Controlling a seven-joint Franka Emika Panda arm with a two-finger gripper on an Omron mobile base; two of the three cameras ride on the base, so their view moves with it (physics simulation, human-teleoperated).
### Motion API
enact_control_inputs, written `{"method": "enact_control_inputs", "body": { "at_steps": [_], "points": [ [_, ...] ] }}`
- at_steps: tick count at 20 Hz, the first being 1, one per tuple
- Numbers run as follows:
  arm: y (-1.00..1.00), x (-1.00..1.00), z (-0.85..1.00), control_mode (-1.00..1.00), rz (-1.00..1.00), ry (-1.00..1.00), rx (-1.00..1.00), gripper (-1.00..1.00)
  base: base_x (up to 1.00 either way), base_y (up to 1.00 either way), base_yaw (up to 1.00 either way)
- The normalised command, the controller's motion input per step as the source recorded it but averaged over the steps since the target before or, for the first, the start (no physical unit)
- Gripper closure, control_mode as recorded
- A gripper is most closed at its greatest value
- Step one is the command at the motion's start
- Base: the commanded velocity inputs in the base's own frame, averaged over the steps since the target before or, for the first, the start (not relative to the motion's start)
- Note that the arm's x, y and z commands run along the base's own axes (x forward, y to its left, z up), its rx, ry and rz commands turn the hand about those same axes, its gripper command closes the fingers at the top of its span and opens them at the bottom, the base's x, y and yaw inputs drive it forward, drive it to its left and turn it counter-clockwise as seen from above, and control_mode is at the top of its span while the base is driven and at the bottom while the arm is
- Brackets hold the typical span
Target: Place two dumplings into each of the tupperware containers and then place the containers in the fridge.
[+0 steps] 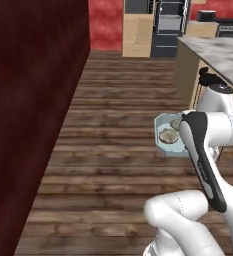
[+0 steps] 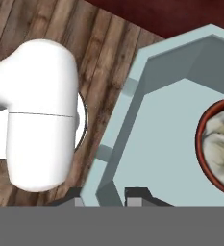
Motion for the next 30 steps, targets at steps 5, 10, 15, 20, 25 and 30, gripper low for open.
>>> {"method": "enact_control_inputs", "body": {
  "at_steps": [5, 10, 15, 20, 25, 30],
  "points": [
    [0.00, 0.00, 0.00, 1.00, 0.00, 0.00, 0.00, 1.00, 1.00, -0.28, -0.07],
    [0.00, 0.00, 0.00, 1.00, 0.00, 0.00, 0.00, 1.00, 1.00, 0.30, -0.40],
    [0.00, 0.00, 0.00, 1.00, 0.00, 0.00, 0.00, 1.00, 1.00, 0.58, -0.26],
    [0.00, 0.00, 0.00, 1.00, 0.00, 0.00, 0.00, 1.00, 1.00, 0.50, -0.05],
    [0.00, 0.00, 0.00, 1.00, 0.00, 0.00, 0.00, 1.00, 1.00, 0.18, -0.04],
    [0.00, 0.00, 0.00, 1.00, 0.00, 0.00, 0.00, 1.00, 1.00, 0.20, -0.02]
  ]
}}
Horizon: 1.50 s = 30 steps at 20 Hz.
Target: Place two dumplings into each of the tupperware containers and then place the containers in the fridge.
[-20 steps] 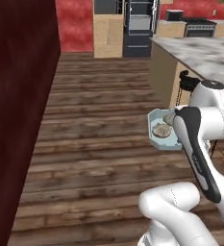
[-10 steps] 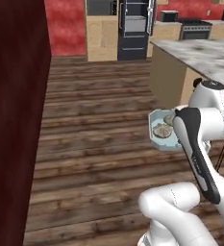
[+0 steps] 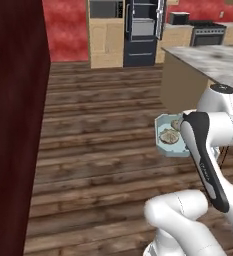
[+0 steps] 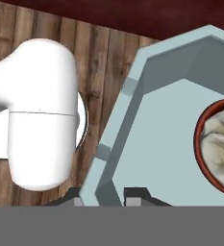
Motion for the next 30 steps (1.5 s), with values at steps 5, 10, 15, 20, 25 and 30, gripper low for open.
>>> {"method": "enact_control_inputs", "body": {
  "at_steps": [5, 10, 15, 20, 25, 30],
  "points": [
    [0.00, 0.00, 0.00, 1.00, 0.00, 0.00, 0.00, 1.00, 1.00, 0.29, -0.03],
    [0.00, 0.00, 0.00, 1.00, 0.00, 0.00, 0.00, 1.00, 1.00, 0.39, -0.07],
    [0.00, 0.00, 0.00, 1.00, 0.00, 0.00, 0.00, 1.00, 1.00, 0.56, -0.11],
    [0.00, 0.00, 0.00, 1.00, 0.00, 0.00, 0.00, 1.00, 1.00, 0.58, -0.10],
    [0.00, 0.00, 0.00, 1.00, 0.00, 0.00, 0.00, 1.00, 1.00, 0.50, -0.11],
    [0.00, 0.00, 0.00, 1.00, 0.00, 0.00, 0.00, 1.00, 1.00, 0.41, -0.15]
  ]
}}
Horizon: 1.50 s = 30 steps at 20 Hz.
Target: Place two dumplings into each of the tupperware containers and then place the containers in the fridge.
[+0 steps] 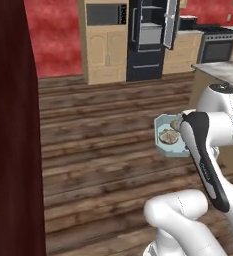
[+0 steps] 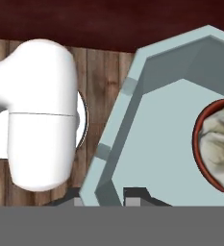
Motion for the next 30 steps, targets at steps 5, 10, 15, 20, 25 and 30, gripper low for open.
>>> {"method": "enact_control_inputs", "body": {
  "at_steps": [5, 10, 15, 20, 25, 30],
  "points": [
    [0.00, 0.00, 0.00, 1.00, 0.00, 0.00, 0.00, 1.00, 1.00, 0.33, -0.24],
    [0.00, 0.00, 0.00, 1.00, 0.00, 0.00, 0.00, 1.00, 1.00, 0.47, -0.22],
    [0.00, 0.00, 0.00, 1.00, 0.00, 0.00, 0.00, 1.00, 1.00, 0.67, -0.31],
    [0.00, 0.00, 0.00, 1.00, 0.00, 0.00, 0.00, 1.00, 1.00, 0.77, -0.30],
    [0.00, 0.00, 0.00, 1.00, 0.00, 0.00, 0.00, 1.00, 1.00, 0.77, -0.40],
    [0.00, 0.00, 0.00, 1.00, 0.00, 0.00, 0.00, 1.00, 1.00, 0.94, -0.45]
  ]
}}
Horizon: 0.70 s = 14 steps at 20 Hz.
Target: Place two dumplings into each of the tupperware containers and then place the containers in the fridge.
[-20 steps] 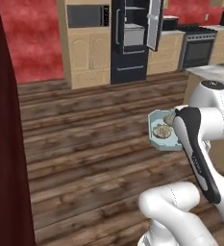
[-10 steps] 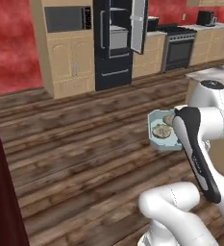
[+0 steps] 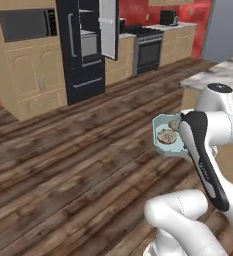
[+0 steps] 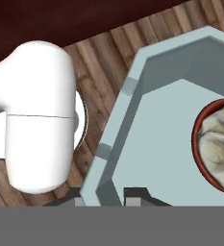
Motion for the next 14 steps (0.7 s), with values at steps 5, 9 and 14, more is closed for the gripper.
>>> {"method": "enact_control_inputs", "body": {
  "at_steps": [5, 9, 14],
  "points": [
    [0.00, 0.00, 0.00, 1.00, 0.00, 0.00, 0.00, 1.00, 1.00, 1.00, -0.38],
    [0.00, 0.00, 0.00, 1.00, 0.00, 0.00, 0.00, 1.00, 1.00, 1.00, -0.37],
    [0.00, 0.00, 0.00, 1.00, 0.00, 0.00, 0.00, 1.00, 1.00, 1.00, -0.38]
  ]
}}
